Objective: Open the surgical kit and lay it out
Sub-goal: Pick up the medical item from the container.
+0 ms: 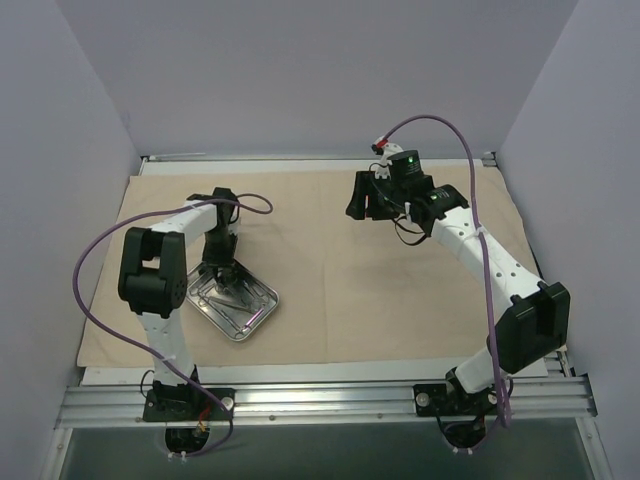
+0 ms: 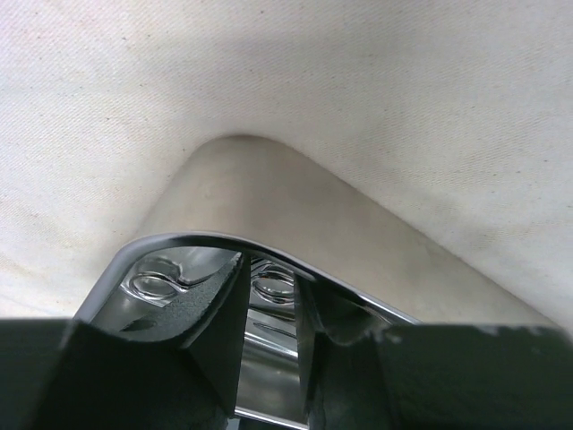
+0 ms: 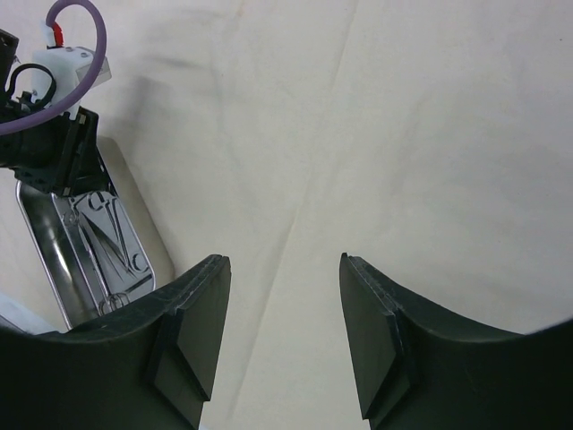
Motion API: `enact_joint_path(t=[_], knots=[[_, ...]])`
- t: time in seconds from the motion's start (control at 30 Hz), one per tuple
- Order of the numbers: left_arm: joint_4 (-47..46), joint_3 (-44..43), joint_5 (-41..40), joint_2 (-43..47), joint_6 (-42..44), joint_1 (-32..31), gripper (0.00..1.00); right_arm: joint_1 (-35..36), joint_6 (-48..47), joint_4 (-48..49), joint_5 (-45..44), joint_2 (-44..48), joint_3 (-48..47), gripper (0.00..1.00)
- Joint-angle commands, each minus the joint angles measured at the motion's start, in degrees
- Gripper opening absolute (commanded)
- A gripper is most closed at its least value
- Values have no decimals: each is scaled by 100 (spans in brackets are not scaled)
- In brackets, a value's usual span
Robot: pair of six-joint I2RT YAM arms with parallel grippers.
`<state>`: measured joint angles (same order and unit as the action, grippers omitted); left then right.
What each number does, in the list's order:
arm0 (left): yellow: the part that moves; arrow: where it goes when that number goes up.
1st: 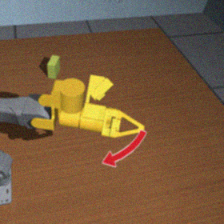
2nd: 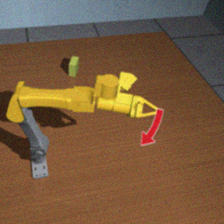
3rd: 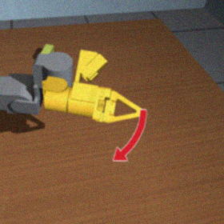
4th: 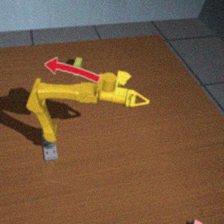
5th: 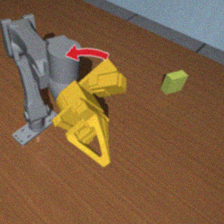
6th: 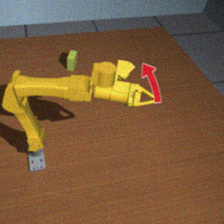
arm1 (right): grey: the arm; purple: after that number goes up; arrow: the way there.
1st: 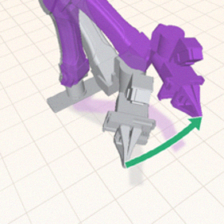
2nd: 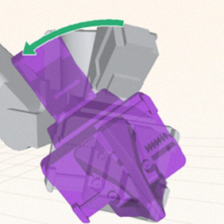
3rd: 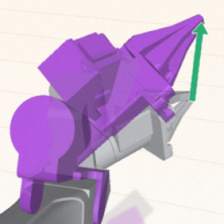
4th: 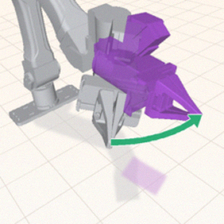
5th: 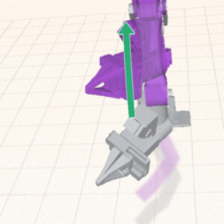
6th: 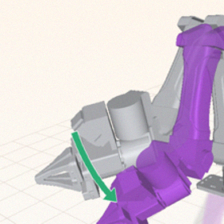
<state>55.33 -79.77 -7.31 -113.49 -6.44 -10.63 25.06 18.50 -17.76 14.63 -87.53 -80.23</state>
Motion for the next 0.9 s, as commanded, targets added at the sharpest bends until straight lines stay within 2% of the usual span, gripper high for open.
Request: enact_joint_path(t=[0.0, 0.13, 0.17, 0.2, 0.3, 0.4, 0.5, 0.53, 0.87], knots=[[-163, 75, -113, -103, -103, -44, 34, -71, -101, 18, 92, 218, -46, 52], [-259, 251, -77, 73, -191, -44, 34, -124, -163, -8, 101, 227, -46, 52], [-268, 277, -77, 55, -200, -44, 32, -141, -163, -8, 119, 227, -28, 52], [-277, 286, -77, 12, -209, -44, 24, -150, -171, 0, 127, 236, -28, 52], [-216, 225, -165, -120, -209, -44, 15, -177, -189, 0, 145, 254, -28, 52], [-137, 129, -376, -42, -253, -44, 9, -194, -242, -26, 154, 271, -11, 52], [3, -38, -638, 160, -288, -44, 8, -212, -285, -43, 198, 262, -11, 52], [65, -109, -718, 196, -305, -44, 3, -212, -294, -43, 198, 254, -19, 52], [839, -961, -1167, 1021, -648, -44, 2, -221, -224, -61, 558, -142, -195, 52]])
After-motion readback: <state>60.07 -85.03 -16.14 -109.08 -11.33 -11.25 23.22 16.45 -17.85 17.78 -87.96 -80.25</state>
